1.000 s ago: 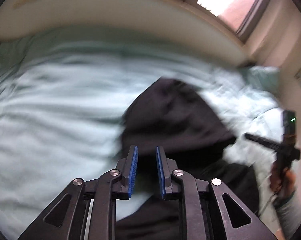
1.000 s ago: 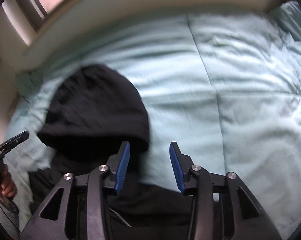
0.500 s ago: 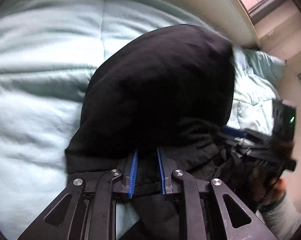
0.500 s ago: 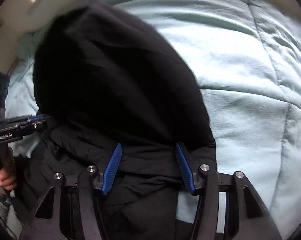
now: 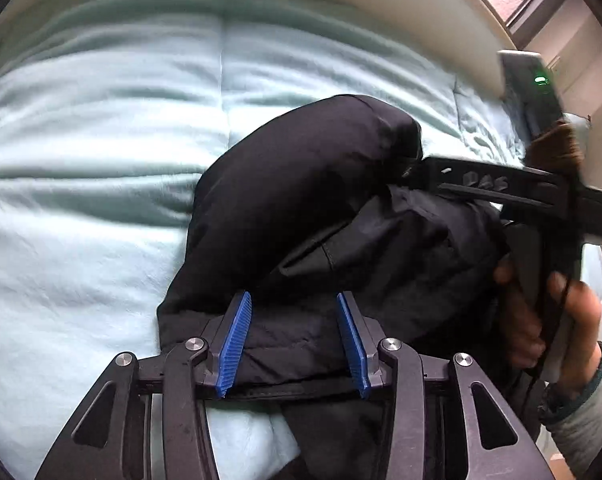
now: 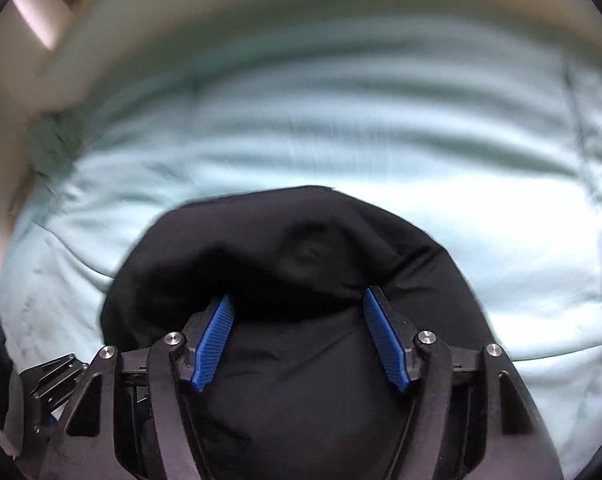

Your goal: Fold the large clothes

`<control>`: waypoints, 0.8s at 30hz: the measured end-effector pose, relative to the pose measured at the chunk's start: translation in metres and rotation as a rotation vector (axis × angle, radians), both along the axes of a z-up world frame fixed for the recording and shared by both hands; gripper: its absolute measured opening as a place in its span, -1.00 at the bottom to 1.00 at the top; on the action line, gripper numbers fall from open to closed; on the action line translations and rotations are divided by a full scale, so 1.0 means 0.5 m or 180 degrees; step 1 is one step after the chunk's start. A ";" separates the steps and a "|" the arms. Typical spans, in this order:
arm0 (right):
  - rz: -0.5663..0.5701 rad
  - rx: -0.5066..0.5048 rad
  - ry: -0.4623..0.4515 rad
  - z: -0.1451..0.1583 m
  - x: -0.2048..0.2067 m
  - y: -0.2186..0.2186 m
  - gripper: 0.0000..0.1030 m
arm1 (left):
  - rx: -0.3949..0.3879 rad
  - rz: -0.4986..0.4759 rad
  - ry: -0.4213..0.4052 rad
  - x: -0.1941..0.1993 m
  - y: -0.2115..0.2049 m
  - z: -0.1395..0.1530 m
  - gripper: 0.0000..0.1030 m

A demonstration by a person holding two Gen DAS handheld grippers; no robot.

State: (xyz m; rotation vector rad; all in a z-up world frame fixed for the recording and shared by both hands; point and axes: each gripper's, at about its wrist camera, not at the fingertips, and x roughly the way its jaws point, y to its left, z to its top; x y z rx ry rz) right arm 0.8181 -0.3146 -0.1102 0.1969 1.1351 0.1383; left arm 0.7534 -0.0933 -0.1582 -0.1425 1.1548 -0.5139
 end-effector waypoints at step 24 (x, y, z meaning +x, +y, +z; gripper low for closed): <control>0.0501 0.0627 0.0176 0.007 -0.100 -0.261 0.35 | -0.0623 -0.0326 0.0471 0.188 0.062 0.036 0.36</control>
